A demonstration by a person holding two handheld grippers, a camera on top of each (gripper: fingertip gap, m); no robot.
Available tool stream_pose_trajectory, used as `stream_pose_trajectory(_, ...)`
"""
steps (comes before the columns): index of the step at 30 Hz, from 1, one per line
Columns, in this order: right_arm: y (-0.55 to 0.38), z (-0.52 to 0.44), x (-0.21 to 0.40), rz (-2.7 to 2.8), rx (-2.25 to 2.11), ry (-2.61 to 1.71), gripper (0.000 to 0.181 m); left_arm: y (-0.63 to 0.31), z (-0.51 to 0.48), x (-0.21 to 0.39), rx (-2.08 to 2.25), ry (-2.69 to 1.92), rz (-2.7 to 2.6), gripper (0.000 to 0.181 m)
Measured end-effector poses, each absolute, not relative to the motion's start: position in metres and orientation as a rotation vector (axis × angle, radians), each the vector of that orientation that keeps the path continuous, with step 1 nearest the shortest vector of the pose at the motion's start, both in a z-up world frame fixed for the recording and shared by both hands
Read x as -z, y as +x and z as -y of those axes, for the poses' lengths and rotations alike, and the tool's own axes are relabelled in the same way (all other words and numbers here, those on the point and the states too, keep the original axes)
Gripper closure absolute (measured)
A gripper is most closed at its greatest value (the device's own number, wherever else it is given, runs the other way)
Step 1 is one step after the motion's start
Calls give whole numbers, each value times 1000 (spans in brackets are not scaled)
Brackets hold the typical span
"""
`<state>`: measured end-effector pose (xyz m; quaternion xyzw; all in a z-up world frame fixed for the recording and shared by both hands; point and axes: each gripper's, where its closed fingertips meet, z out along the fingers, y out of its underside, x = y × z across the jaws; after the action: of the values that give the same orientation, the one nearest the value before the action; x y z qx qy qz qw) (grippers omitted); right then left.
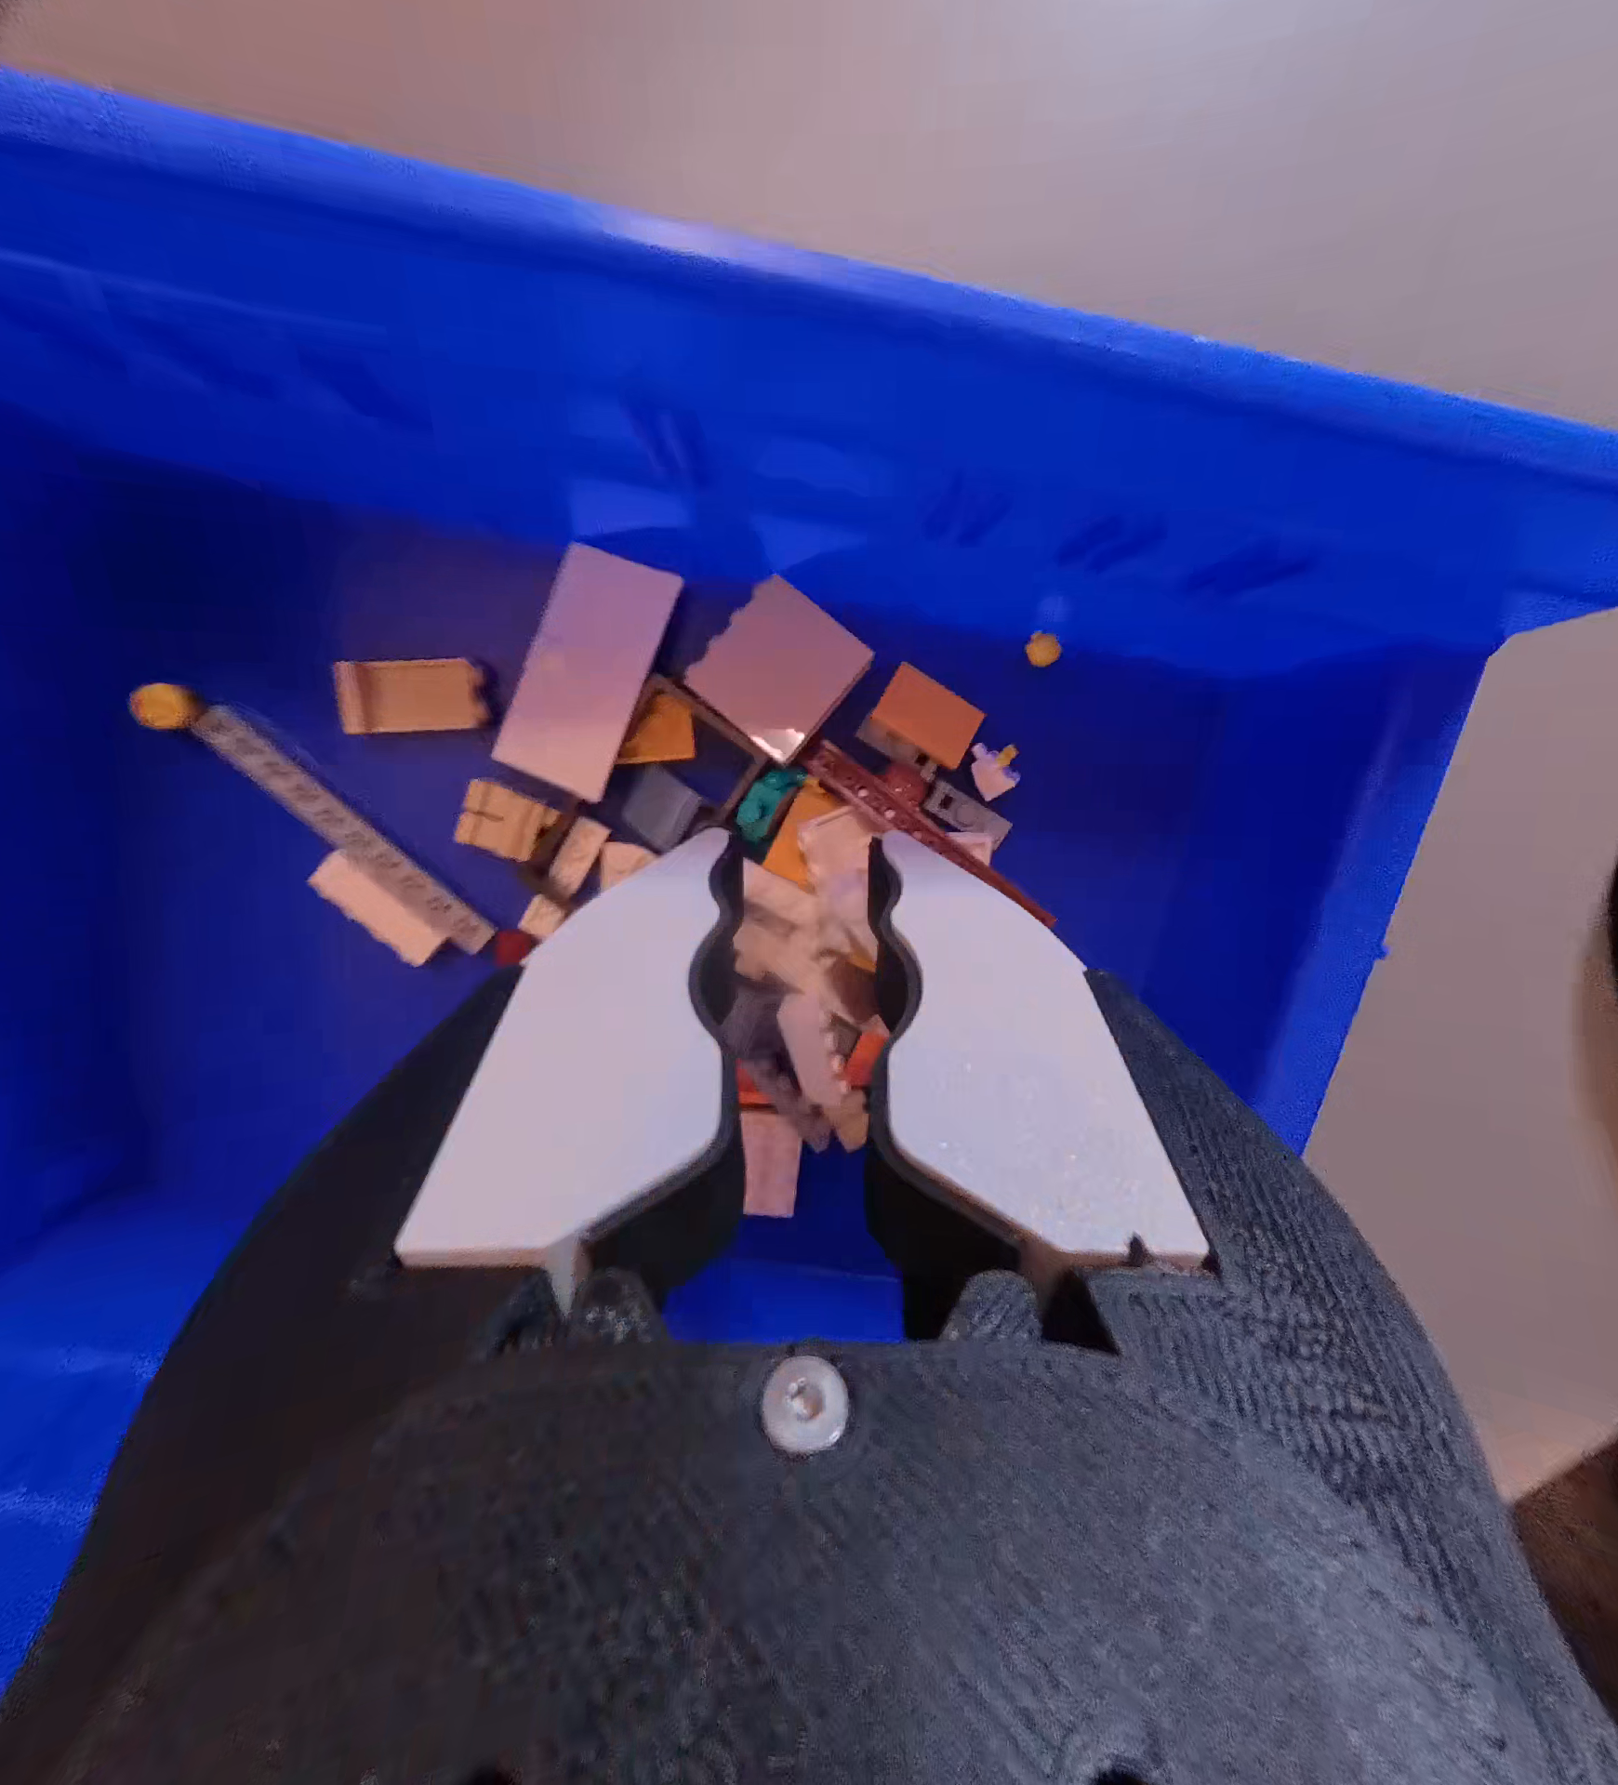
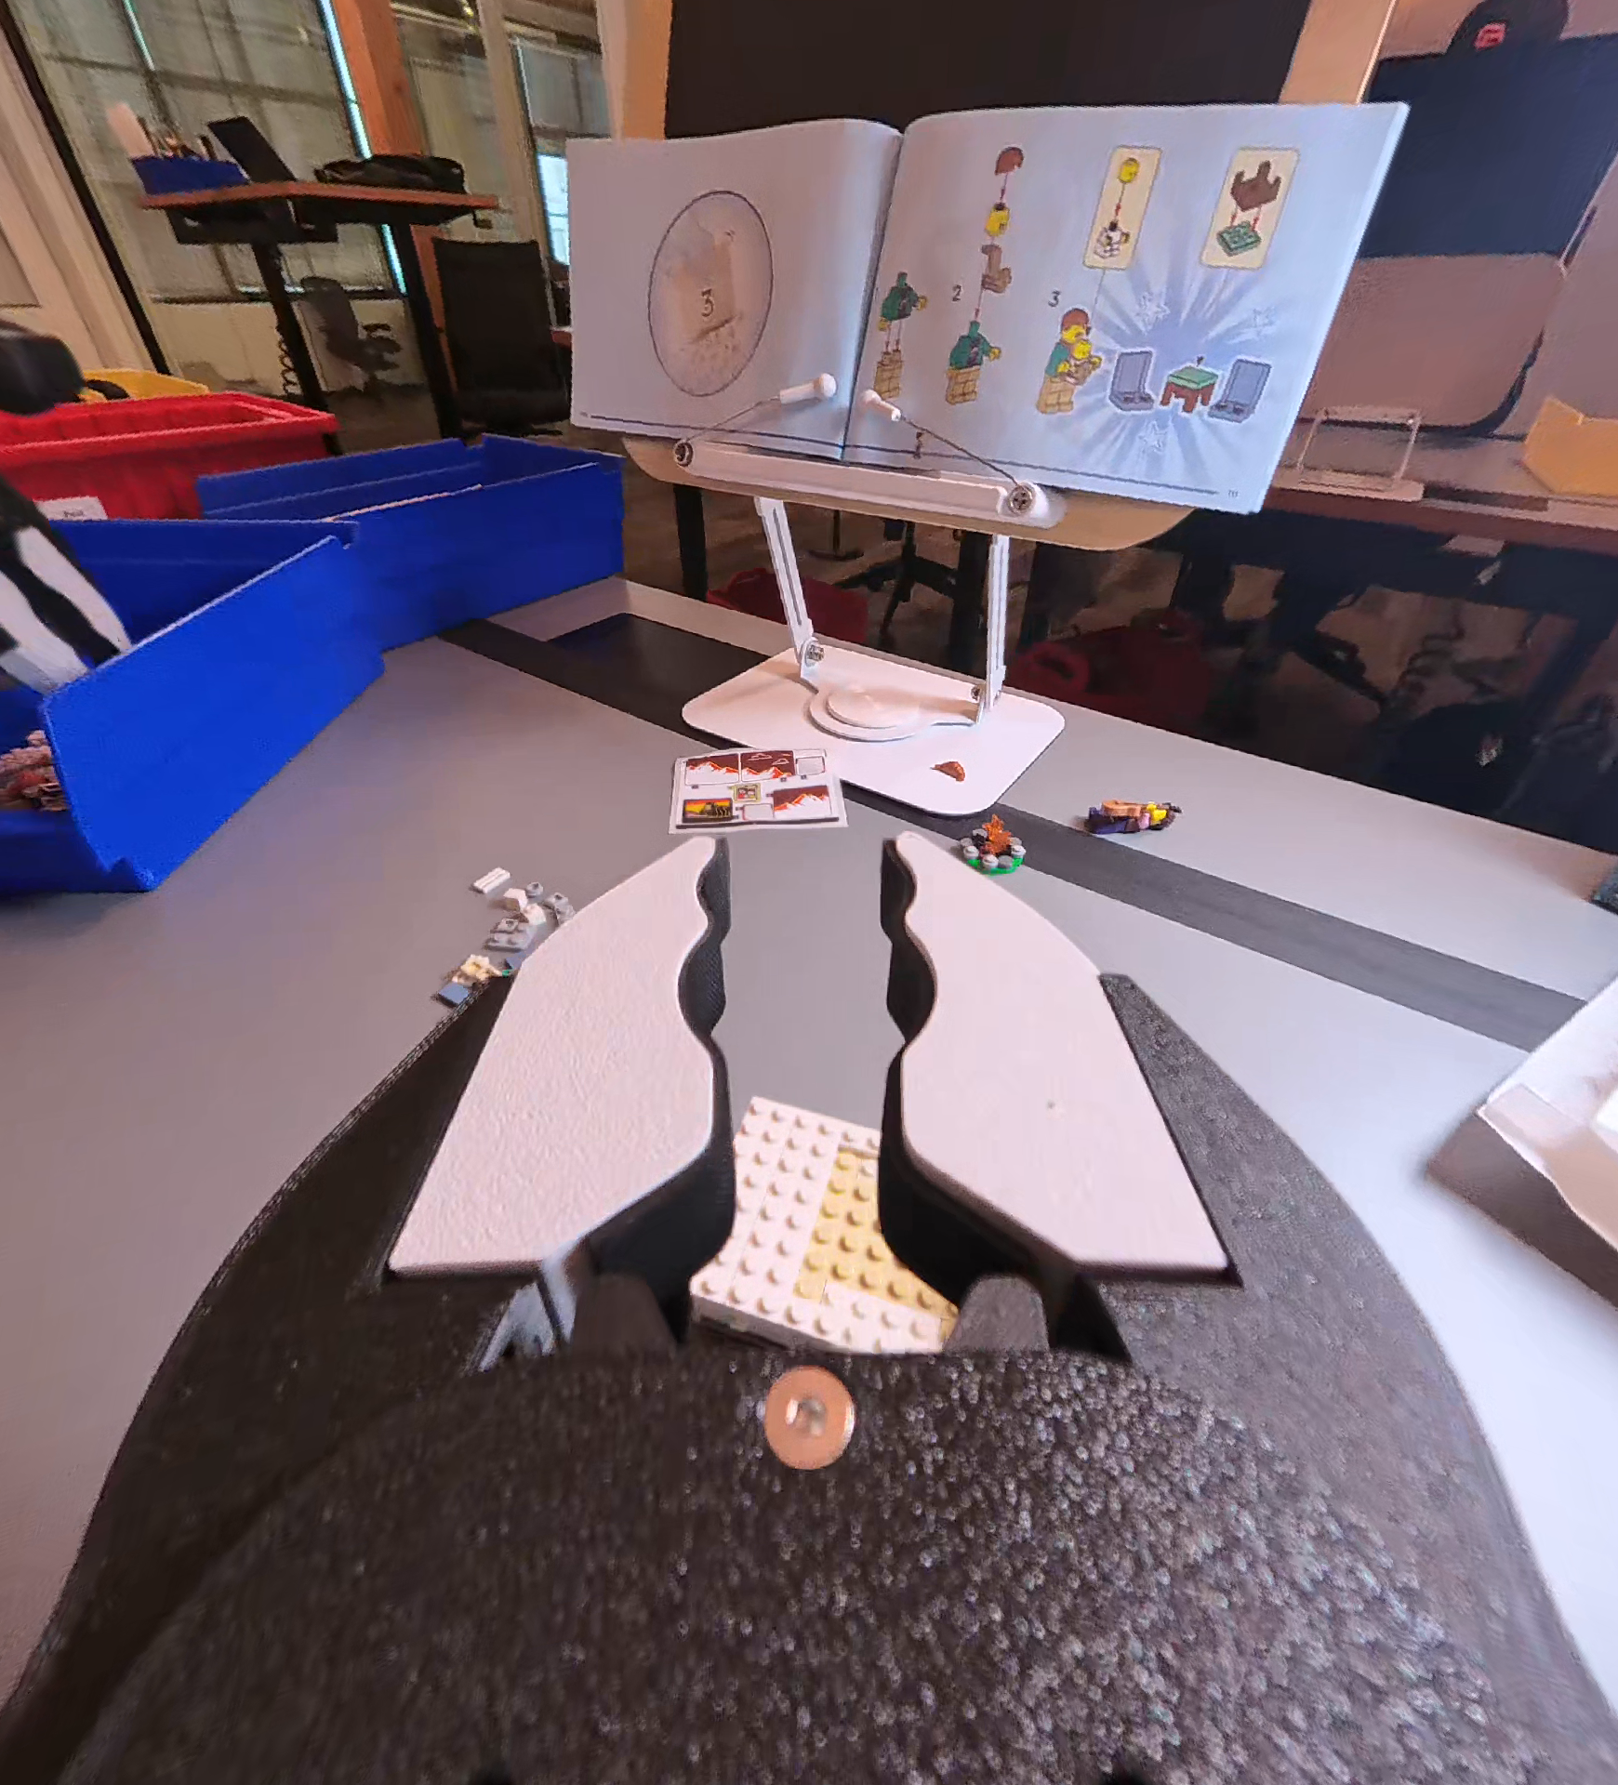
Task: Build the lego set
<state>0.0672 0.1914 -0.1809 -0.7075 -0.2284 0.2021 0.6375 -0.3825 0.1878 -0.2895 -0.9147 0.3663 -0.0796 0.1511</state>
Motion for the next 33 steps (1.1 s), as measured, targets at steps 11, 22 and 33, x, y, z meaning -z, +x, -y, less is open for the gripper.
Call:
stream_pose_trajectory(11, 81, -185, 192, 507, -492, -1628, 152, -386, -197, 317, 166, -2747, -1147, 176)
stream_pose_trajectory(22, 73, -176, 184, 555, -516, -1591, 152, -349, -192, 236, 351, -2553, -1038, 176)
stream_pose_trajectory(33, -29, -116, 185, 917, -828, -1549, 155, -174, -133, 187, 1044, -2303, -1269, 176)
